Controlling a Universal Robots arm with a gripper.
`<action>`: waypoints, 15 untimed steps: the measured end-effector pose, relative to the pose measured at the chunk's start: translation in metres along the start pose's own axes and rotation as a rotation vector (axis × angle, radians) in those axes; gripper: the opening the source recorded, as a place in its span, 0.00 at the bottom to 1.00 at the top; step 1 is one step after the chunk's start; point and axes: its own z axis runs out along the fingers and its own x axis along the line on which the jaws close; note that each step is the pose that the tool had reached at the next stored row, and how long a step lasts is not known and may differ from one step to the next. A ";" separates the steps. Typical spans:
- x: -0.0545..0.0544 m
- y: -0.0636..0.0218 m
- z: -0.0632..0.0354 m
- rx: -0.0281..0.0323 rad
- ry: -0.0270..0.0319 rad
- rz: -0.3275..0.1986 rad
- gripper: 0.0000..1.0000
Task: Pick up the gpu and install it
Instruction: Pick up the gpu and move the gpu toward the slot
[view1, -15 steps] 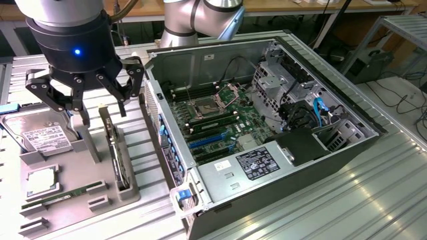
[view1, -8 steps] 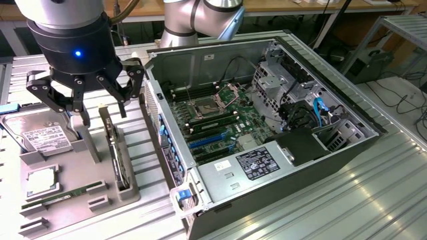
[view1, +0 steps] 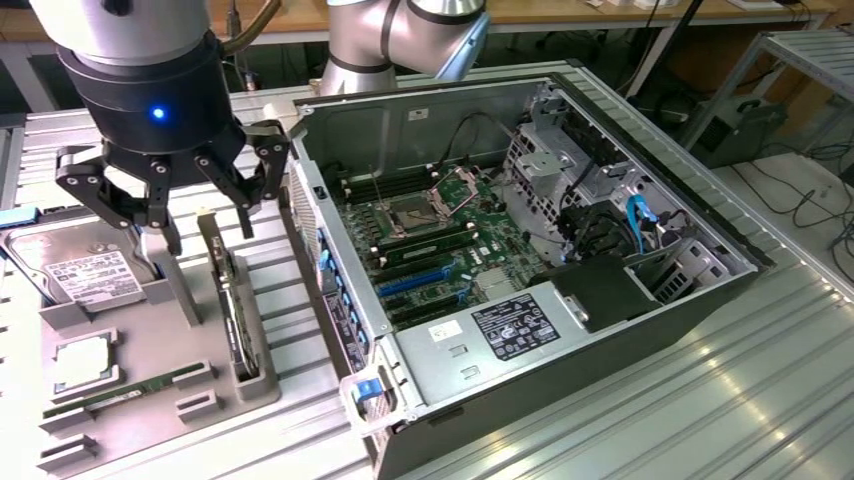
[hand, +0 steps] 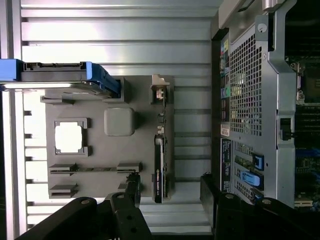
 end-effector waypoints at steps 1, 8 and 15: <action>0.000 -0.0002 0.0045 0.0000 -0.0001 0.000 0.60; 0.000 -0.0011 0.0274 0.0005 0.0002 0.000 0.60; 0.001 -0.0030 0.0739 0.0008 0.0003 0.000 0.60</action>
